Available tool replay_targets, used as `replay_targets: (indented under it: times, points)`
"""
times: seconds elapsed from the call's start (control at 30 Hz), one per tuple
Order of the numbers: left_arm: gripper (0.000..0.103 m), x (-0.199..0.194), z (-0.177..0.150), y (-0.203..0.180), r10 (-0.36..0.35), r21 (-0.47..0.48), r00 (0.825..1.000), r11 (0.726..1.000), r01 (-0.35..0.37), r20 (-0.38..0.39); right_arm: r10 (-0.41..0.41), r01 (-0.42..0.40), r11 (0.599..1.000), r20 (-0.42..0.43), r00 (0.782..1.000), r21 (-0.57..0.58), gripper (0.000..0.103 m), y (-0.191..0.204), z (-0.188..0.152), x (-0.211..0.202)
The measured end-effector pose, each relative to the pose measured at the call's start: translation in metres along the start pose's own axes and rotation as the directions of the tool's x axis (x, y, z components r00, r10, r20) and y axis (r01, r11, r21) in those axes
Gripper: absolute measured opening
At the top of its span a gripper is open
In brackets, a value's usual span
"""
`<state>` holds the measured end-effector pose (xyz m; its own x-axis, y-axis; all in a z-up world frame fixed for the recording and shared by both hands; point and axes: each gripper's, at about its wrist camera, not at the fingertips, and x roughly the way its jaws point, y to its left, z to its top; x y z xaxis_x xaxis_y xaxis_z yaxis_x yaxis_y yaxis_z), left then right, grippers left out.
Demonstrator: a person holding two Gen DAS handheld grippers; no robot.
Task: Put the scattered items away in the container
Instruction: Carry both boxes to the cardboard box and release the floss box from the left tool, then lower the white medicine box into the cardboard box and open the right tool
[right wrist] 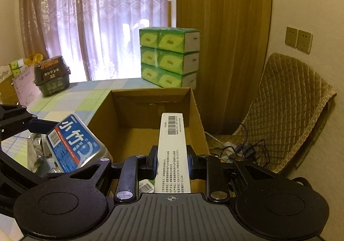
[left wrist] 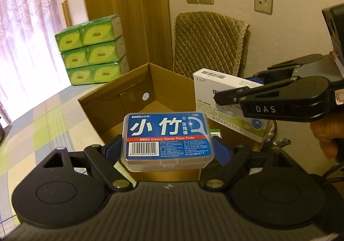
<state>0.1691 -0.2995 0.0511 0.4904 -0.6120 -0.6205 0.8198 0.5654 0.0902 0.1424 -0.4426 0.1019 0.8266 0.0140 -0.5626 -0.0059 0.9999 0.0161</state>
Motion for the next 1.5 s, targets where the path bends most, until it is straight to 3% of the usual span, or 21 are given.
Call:
replay_targets:
  times: [0.23, 0.6, 0.83, 0.87, 0.9, 0.93, 0.97, 1.5]
  points:
    - [0.085, 0.006, -0.002, -0.003, 0.010, 0.039, 1.000, 0.999, -0.010, 0.002, 0.000, 0.000, 1.000, -0.001, 1.000, 0.007, 0.028, -0.004, 0.000, 0.003]
    - [0.085, -0.021, -0.012, 0.015, 0.049, -0.033, 0.999, 0.998, -0.048, 0.019, 0.033, -0.033, 0.999, 0.007, 0.999, 0.006, 0.028, 0.005, 0.004, 0.007]
    - [0.085, -0.033, -0.020, 0.025, 0.069, -0.078, 0.997, 0.995, -0.068, 0.019, 0.062, -0.062, 0.998, 0.063, 0.996, 0.000, 0.028, 0.016, 0.012, 0.008]
    - [0.085, -0.034, -0.021, 0.026, 0.073, -0.083, 0.997, 0.994, -0.071, 0.018, 0.060, -0.060, 0.998, 0.069, 0.996, -0.004, 0.030, 0.017, 0.013, 0.009]
    - [0.085, -0.035, -0.023, 0.027, 0.077, -0.086, 0.997, 0.993, -0.075, 0.018, 0.056, -0.056, 0.998, 0.072, 0.996, -0.006, 0.042, 0.018, 0.014, 0.009]
    - [0.085, -0.036, -0.024, 0.029, 0.080, -0.090, 0.997, 0.993, -0.078, 0.018, 0.049, -0.049, 0.999, 0.080, 0.996, -0.003, 0.081, 0.018, 0.014, 0.009]
    - [0.085, -0.037, -0.025, 0.030, 0.082, -0.093, 0.996, 0.992, -0.080, 0.017, 0.042, -0.042, 0.999, 0.105, 0.994, 0.002, 0.092, 0.018, 0.013, 0.006]
    - [0.086, -0.050, -0.045, 0.042, 0.106, -0.143, 0.994, 0.984, -0.105, 0.003, 0.076, -0.076, 0.997, 0.033, 0.997, 0.007, 0.092, 0.027, 0.002, 0.011]
